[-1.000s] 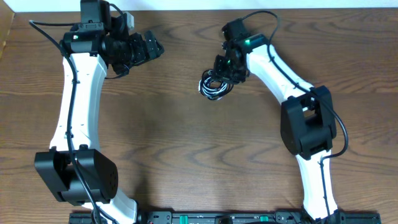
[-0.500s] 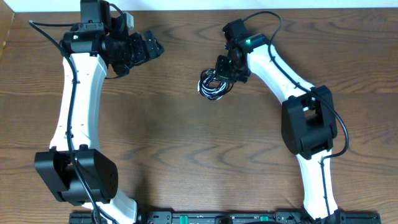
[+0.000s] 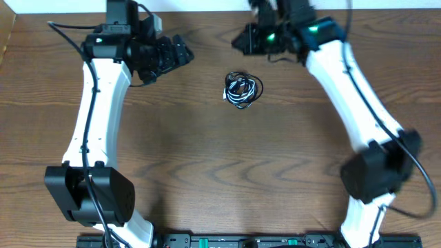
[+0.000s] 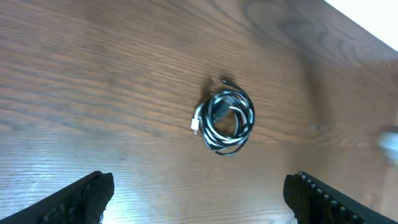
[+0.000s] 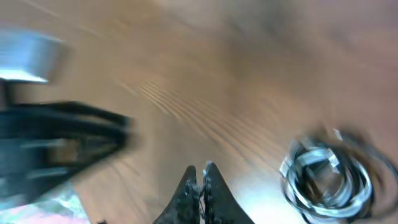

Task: Untangle cables

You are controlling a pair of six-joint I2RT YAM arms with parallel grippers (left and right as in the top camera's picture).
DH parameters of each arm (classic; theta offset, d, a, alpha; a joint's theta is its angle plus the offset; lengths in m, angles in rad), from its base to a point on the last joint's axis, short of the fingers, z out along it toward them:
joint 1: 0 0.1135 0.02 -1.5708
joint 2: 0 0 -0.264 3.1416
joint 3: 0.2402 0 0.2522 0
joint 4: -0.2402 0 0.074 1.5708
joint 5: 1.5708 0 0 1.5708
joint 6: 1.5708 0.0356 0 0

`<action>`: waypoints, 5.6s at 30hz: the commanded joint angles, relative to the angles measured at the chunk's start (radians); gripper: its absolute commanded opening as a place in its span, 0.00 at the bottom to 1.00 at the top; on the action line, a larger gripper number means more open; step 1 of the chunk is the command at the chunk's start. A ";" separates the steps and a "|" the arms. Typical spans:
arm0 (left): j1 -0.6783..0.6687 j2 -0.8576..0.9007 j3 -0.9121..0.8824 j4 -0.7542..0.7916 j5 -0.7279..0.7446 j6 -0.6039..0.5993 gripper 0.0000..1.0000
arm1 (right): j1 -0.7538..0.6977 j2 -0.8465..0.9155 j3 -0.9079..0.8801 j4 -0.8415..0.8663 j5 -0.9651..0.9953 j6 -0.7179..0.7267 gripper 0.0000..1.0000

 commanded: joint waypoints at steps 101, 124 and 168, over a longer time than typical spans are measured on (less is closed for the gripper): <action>-0.014 0.002 -0.015 0.018 0.040 -0.005 0.93 | 0.001 -0.443 -0.045 0.428 0.355 -0.025 0.01; -0.014 0.002 -0.016 0.010 0.039 -0.005 0.93 | -0.042 -0.463 -0.045 0.595 0.509 0.028 0.01; -0.014 0.002 -0.016 0.017 0.039 -0.005 0.93 | -0.200 -0.410 -0.046 0.343 0.893 0.035 0.01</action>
